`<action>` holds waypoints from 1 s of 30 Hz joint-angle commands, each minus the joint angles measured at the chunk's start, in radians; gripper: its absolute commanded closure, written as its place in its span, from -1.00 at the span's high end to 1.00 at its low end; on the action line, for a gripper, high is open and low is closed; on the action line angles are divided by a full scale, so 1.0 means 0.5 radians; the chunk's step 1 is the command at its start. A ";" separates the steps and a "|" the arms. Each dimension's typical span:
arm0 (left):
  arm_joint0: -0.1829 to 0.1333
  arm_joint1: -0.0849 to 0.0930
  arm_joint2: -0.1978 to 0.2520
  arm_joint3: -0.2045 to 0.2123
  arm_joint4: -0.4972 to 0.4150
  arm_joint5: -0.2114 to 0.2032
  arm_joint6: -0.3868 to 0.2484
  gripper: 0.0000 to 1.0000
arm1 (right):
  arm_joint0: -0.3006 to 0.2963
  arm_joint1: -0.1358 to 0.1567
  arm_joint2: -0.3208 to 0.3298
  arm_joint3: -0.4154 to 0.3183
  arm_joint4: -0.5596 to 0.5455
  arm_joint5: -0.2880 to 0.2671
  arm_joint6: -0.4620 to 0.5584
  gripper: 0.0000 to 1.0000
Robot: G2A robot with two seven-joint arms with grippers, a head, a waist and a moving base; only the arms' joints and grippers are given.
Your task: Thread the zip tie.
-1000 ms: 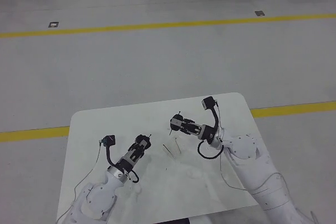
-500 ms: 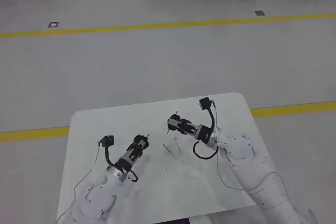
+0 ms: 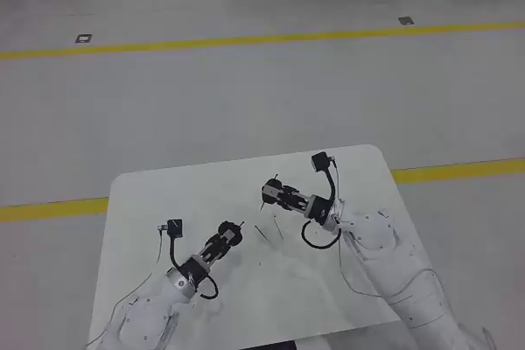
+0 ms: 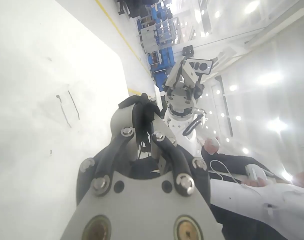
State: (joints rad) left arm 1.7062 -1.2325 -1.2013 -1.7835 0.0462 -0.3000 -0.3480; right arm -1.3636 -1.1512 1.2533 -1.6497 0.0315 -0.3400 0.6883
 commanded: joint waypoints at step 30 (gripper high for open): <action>-0.003 0.014 -0.005 -0.033 -0.017 -0.022 -0.053 -1.00 | -0.040 0.083 -0.207 -0.318 -0.637 0.000 -0.299 -1.00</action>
State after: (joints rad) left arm 1.7044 -1.2257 -1.2039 -1.7998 0.0378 -0.3110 -0.3744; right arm -1.3835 -1.1098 1.1499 -1.8088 -0.2867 -0.3400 0.5387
